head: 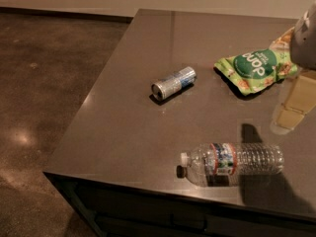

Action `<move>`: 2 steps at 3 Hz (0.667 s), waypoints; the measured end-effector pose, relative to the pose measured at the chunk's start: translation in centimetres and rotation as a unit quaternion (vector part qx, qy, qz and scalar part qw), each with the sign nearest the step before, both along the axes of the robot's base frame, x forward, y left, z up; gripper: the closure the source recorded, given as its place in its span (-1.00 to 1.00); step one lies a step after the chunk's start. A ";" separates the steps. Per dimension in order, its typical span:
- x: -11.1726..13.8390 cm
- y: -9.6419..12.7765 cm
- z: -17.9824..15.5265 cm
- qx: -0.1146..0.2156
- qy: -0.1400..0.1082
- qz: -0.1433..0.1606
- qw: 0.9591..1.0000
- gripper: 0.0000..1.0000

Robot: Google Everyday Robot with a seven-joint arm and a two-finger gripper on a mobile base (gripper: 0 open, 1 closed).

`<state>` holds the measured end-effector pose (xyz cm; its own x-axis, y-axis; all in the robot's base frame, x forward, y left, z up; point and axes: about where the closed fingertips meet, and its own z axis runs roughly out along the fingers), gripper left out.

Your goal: Place redbull can upright

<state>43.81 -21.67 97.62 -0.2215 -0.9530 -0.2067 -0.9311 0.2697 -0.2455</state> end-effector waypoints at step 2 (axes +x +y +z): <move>0.4 0.5 0.1 0.000 -0.007 0.015 1.000 -1.00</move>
Offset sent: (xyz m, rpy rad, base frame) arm 0.0094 0.0105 -0.0025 -0.0022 -0.0120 0.0747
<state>44.21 -21.18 97.76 -0.1901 -0.9593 -0.2090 -0.9350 0.2418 -0.2594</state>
